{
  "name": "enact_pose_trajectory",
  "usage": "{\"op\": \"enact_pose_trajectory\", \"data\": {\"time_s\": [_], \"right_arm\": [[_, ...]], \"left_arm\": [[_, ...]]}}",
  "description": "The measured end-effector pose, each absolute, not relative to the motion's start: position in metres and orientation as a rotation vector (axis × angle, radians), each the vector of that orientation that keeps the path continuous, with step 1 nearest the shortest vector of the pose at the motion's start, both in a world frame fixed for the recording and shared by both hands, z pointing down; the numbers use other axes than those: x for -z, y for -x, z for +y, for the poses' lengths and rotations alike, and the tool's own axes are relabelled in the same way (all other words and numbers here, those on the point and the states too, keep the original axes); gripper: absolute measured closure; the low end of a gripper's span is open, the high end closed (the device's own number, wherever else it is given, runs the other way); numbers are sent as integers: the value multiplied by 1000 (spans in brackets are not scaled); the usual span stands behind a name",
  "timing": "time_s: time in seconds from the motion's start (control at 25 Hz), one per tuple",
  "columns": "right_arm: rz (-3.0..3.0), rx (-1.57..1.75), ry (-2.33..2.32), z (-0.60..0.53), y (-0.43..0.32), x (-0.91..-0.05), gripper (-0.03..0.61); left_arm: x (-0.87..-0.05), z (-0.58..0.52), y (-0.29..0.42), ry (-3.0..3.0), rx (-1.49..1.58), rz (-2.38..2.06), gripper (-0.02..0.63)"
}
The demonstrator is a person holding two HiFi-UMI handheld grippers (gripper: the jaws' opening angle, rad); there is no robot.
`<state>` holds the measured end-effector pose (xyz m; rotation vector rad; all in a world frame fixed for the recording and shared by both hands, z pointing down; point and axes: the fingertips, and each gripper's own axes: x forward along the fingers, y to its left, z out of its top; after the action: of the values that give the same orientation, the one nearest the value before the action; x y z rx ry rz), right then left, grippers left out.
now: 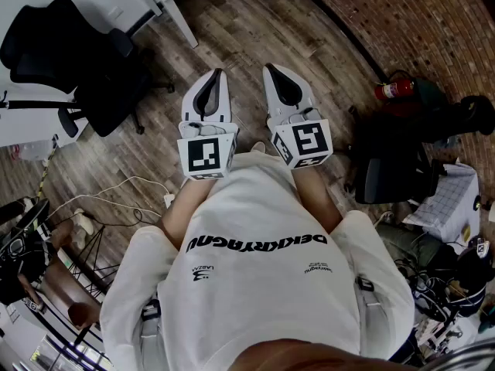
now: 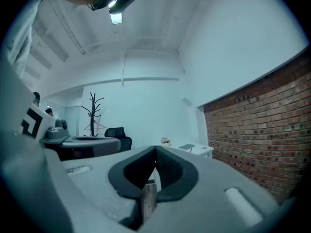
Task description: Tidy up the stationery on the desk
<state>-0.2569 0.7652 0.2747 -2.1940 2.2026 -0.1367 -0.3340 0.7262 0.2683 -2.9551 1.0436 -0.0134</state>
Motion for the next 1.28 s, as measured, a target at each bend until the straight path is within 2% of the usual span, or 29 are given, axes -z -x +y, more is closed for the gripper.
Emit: {"op": "enact_pose_trajectory", "data": {"time_s": [0.32, 0.72, 1.0, 1.28], "right_arm": [[2227, 119, 2126, 781, 240, -279, 578], [2205, 174, 2173, 754, 195, -299, 578], [2237, 175, 2199, 684, 157, -317, 578], [2226, 188, 2219, 563, 97, -310, 578]], "left_arm": [[-283, 745, 319, 2932, 42, 1067, 615], [-302, 711, 280, 2972, 44, 1077, 615], [-323, 642, 236, 3021, 21, 1090, 615], [-317, 521, 178, 3034, 15, 1099, 615]]}}
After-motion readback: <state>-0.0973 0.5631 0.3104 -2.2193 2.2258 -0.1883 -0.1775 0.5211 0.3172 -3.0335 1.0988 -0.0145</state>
